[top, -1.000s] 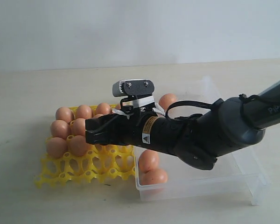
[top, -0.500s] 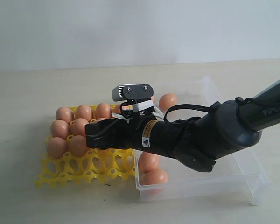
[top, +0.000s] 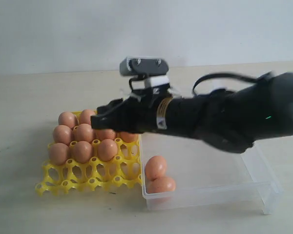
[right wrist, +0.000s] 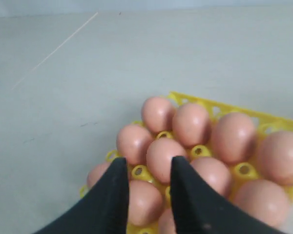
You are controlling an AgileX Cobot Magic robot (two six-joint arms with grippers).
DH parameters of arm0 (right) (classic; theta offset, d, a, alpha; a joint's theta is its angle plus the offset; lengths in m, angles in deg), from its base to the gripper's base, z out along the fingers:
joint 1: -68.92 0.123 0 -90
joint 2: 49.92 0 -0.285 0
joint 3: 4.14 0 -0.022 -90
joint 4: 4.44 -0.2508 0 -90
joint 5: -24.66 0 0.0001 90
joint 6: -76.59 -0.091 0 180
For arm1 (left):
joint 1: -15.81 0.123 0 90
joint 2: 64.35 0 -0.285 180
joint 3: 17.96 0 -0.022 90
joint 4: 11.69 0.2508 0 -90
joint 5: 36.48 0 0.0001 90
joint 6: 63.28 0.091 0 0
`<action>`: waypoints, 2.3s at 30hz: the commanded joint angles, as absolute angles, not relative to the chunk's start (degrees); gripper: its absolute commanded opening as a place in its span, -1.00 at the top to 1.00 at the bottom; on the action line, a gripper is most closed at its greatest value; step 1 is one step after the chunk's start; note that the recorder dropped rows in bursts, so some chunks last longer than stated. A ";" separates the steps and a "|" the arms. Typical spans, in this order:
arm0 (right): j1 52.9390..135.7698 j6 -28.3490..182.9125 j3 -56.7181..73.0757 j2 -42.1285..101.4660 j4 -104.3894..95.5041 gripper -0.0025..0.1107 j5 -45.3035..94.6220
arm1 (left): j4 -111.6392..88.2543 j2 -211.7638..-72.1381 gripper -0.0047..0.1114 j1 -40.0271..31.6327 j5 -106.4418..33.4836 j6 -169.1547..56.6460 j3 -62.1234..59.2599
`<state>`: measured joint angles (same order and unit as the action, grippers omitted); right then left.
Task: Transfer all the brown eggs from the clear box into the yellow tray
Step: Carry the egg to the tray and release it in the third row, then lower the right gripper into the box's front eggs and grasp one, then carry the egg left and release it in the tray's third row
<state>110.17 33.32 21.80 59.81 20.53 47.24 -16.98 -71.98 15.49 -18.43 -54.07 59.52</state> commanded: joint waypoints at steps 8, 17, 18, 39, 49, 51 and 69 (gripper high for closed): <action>104.59 35.20 17.80 48.19 -0.78 0.27 -2.94 | -17.25 -72.14 0.92 15.15 -18.64 -54.31 59.26; 104.59 36.46 17.80 61.28 -8.88 -0.19 3.69 | -17.25 -72.14 0.92 15.15 -18.64 -54.31 59.26; 104.59 36.46 17.80 62.18 -8.77 -0.19 4.54 | -17.25 -72.14 0.92 15.15 -18.64 -54.31 59.26; 106.94 36.36 17.80 67.91 -10.56 -0.02 10.47 | -17.25 -72.14 0.92 15.15 -18.64 -54.31 59.26; 106.94 36.48 17.80 65.81 -4.44 0.96 12.60 | -17.25 -72.14 0.92 15.15 -18.64 -54.31 59.26; 106.94 36.58 17.80 64.10 0.46 0.96 15.15 | -17.25 -72.14 0.92 15.15 -18.64 -54.31 59.26; 107.57 38.26 17.80 67.00 16.28 0.96 50.87 | -17.25 -72.14 0.92 15.15 -18.64 -54.31 59.26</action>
